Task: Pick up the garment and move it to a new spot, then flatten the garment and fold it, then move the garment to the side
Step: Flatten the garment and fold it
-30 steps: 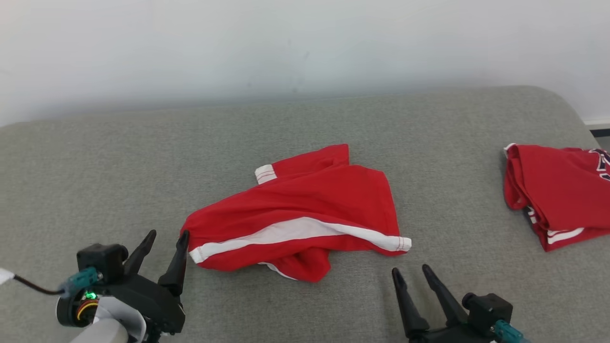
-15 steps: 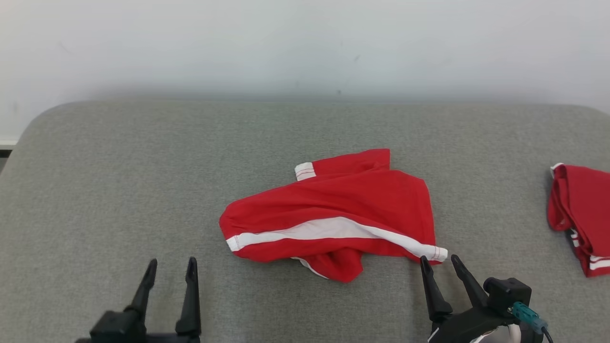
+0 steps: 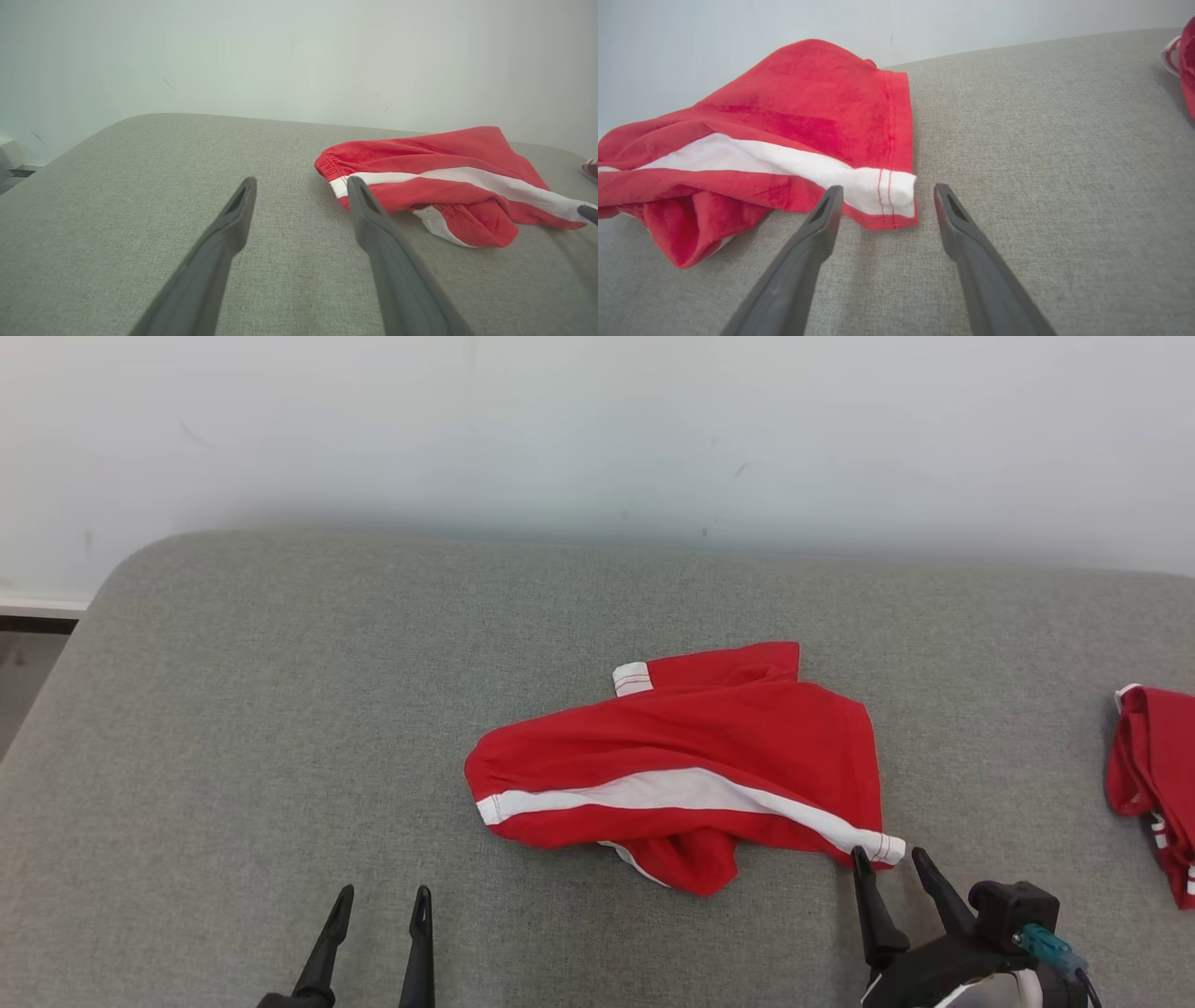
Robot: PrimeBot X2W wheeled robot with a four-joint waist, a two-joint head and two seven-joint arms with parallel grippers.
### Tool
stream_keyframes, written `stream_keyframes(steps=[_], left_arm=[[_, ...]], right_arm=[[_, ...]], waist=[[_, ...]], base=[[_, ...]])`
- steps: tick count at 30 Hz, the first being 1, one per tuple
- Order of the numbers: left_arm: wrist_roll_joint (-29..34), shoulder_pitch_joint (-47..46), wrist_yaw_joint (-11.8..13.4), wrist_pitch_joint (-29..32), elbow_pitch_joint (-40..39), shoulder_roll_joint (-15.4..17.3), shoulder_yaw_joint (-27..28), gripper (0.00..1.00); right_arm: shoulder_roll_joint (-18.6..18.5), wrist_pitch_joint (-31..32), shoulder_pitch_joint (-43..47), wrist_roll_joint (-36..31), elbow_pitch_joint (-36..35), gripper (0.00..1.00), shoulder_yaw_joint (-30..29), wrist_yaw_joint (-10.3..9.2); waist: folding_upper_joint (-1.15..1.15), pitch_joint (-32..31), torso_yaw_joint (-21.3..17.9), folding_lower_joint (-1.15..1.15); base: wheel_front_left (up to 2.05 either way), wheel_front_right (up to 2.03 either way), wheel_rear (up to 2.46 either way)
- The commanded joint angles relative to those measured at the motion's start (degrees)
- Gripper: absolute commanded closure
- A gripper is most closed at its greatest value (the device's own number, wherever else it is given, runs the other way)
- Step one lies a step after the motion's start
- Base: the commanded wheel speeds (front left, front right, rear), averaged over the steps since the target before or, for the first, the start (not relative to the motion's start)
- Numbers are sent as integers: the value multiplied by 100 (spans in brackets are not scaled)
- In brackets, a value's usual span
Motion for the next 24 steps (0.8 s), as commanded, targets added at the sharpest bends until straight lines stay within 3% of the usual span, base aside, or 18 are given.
stream_keyframes(steps=[1,4,5,7,14,24], left_arm=[[54,23,-60,-17,34,-27,48,0],[111,5,-128,-17,72,-61,105,0],[128,3,-168,-17,100,-80,140,0],[154,3,-227,-17,152,-106,208,0],[252,77,-322,-17,282,-227,395,0],[149,-343,-762,178,786,-421,147,0]], right_arm=[[-21,-1,-93,10,48,0,-14,-16],[-29,0,-140,15,115,1,-9,-16],[-23,0,-165,13,147,28,12,-16],[-41,0,-203,2,209,100,68,-16],[-264,0,-112,-10,77,100,144,-16],[-680,-1,-17,-152,-372,100,88,-16]], waist=[[0,15,0,0],[0,30,-4,0],[0,34,-7,0],[0,36,-15,0],[0,16,-96,0],[0,99,-234,0]], base=[[0,0,0],[0,0,0],[0,0,0],[0,0,0],[0,0,0],[0,0,0]])
